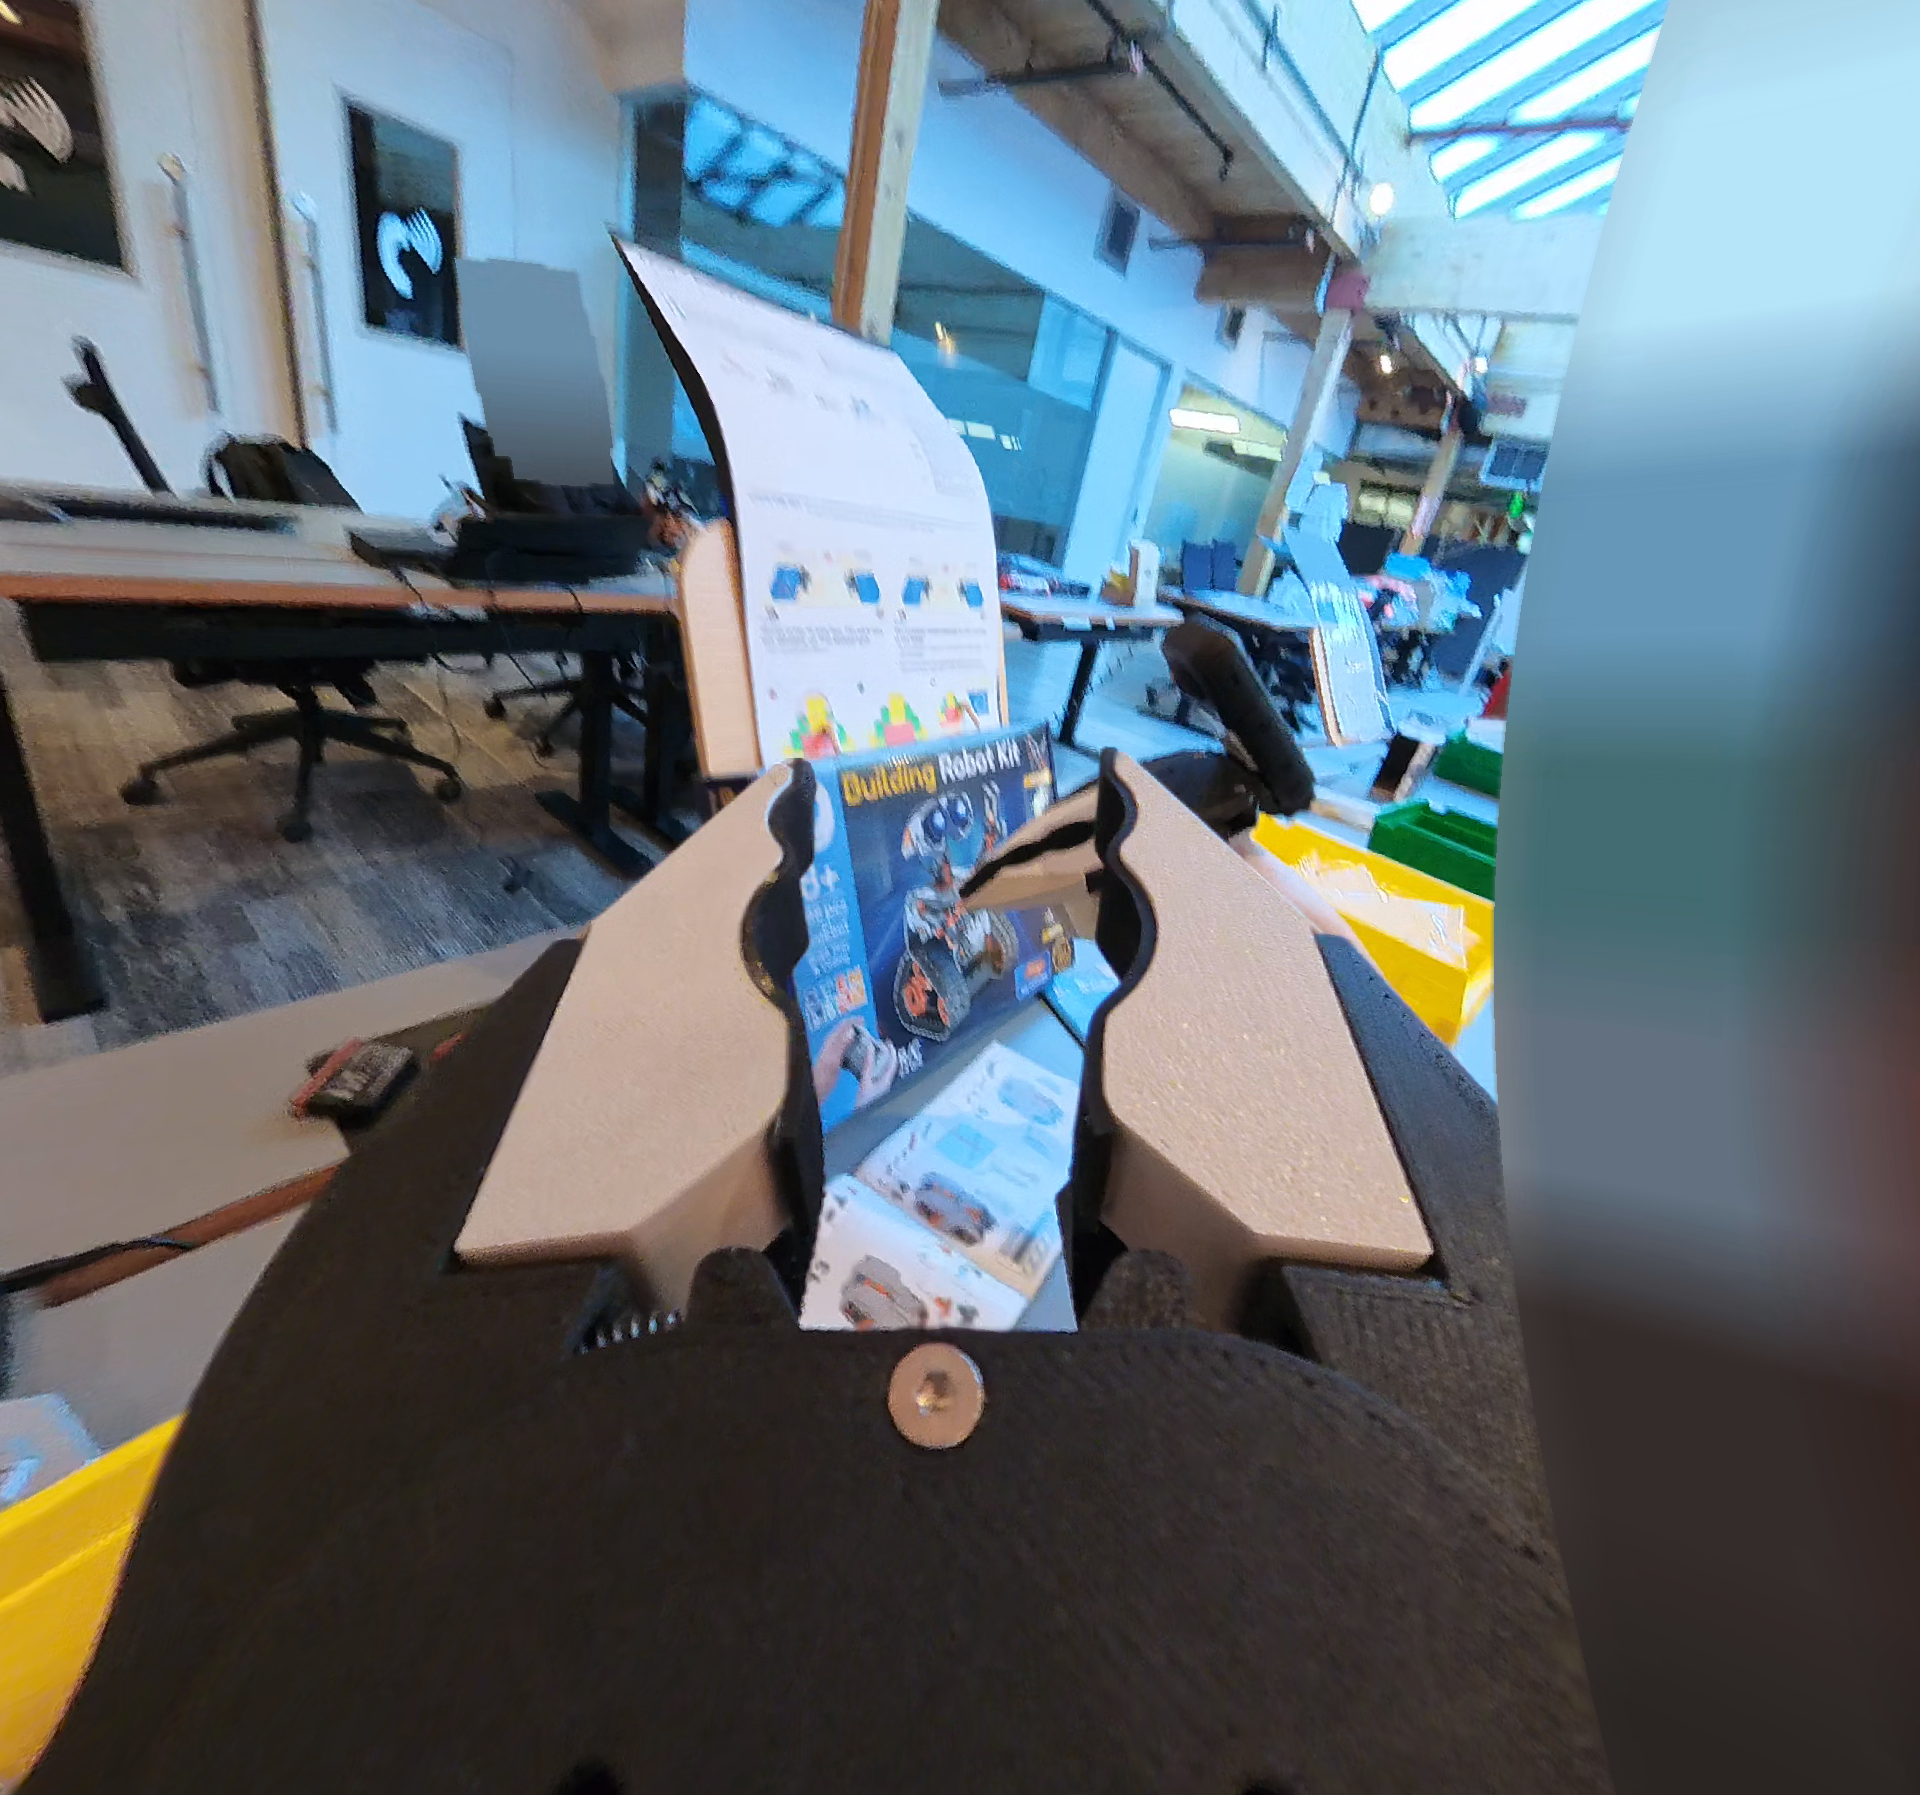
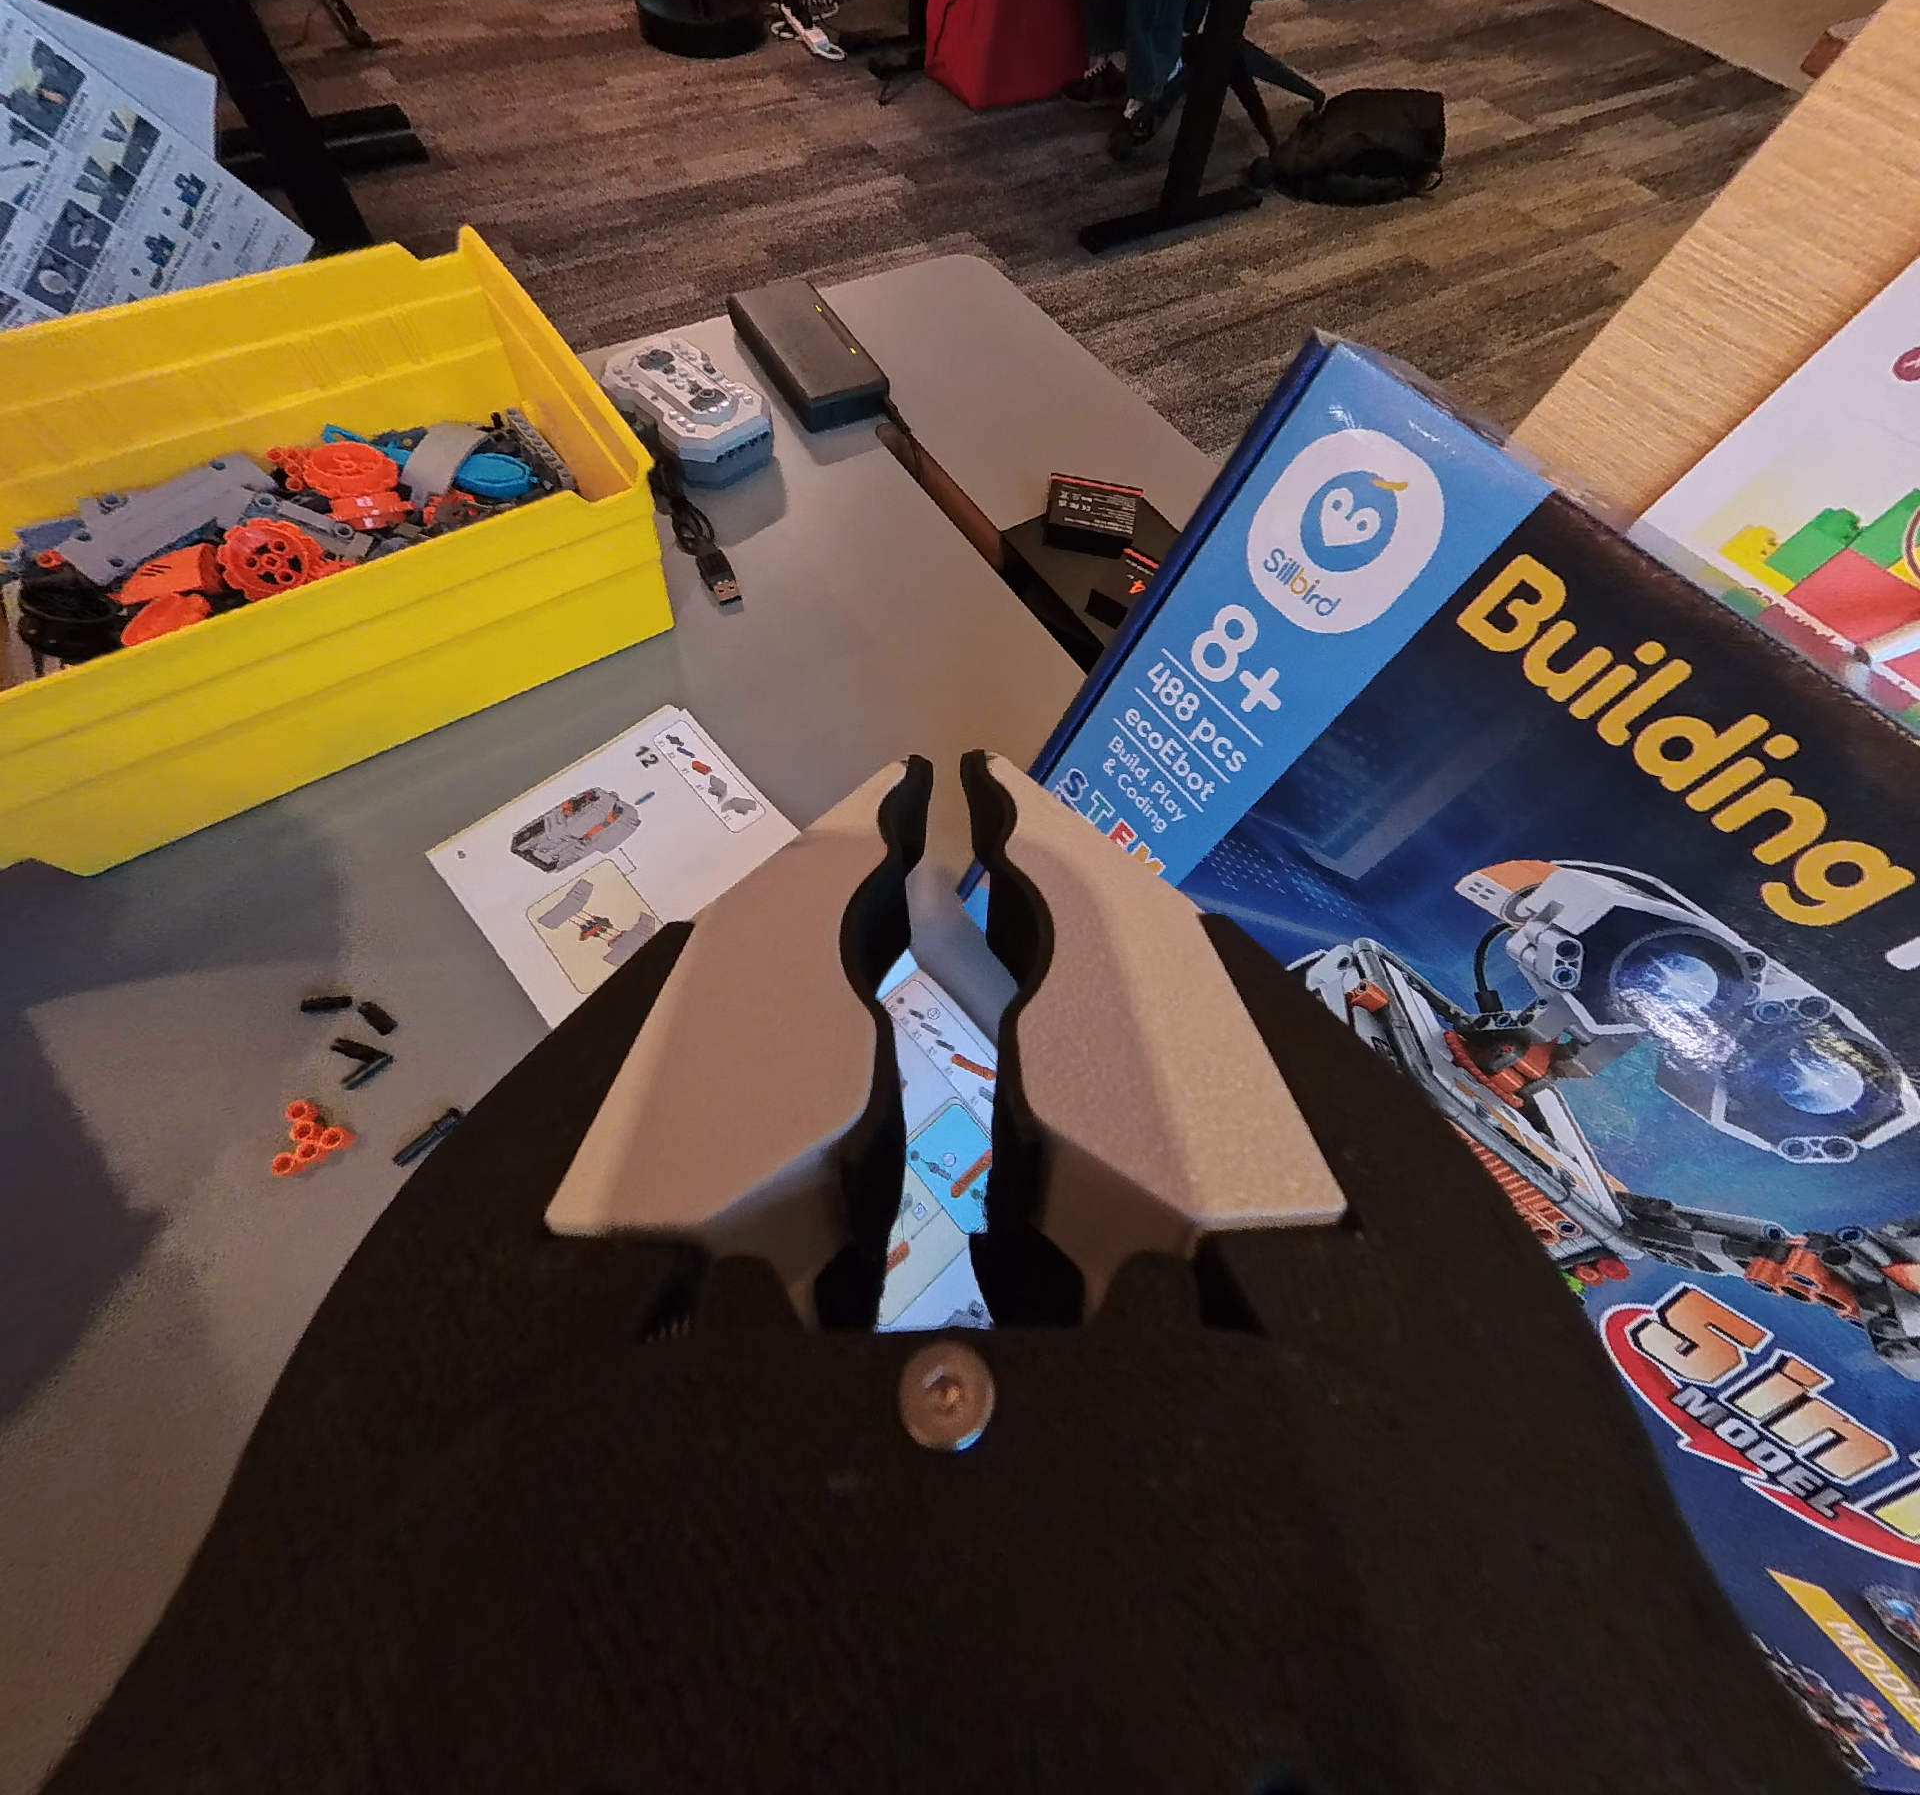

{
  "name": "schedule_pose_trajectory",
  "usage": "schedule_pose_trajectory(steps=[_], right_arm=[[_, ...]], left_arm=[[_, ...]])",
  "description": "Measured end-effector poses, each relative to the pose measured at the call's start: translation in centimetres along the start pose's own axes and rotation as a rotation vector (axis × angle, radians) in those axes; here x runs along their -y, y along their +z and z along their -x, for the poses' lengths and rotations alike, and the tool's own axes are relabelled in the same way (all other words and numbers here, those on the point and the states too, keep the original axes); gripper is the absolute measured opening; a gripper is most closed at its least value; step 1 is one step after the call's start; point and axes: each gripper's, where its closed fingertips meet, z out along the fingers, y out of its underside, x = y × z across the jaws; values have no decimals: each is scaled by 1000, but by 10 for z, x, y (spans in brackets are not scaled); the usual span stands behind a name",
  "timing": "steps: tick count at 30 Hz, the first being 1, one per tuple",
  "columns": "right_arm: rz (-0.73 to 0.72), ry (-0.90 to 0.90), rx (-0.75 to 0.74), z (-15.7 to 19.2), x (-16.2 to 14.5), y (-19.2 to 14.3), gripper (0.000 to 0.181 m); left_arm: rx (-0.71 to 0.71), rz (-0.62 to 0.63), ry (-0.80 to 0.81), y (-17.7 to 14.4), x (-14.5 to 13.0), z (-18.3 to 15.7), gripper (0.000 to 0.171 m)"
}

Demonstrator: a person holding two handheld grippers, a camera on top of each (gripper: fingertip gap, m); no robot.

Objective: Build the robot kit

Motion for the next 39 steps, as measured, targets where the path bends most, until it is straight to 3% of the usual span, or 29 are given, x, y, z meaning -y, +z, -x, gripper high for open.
schedule_pose_trajectory(steps=[9, 19, 21, 24, 27, 31, 34, 37, 39], right_arm=[[-29, -24, 43, 17, 11, -4, 6], [11, -64, 81, 36, 6, 16, 6], [26, -88, 79, 39, 4, 20, 6], [34, -113, 78, 42, 4, 24, 6], [36, -121, 74, 43, 3, 27, 6], [57, -134, 79, 46, 0, 32, 7], [87, -160, 55, 43, -5, 34, 8], [92, -158, 40, 39, -7, 35, 8], [97, -149, 43, 38, -9, 36, 8]], left_arm=[[107, -150, 45, -46, 40, 8, 51], [104, -96, 52, -59, 35, 13, 54], [168, -10, 82, -66, 24, 25, 53], [350, 218, 135, -86, -8, 60, 52], [508, 443, 123, -111, -44, 96, 38], [498, 665, 24, -121, -91, 121, 26], [510, 777, -22, -114, -117, 145, 21], [486, 862, -87, -107, -142, 161, 0], [489, 947, -134, -108, -162, 172, 0]])
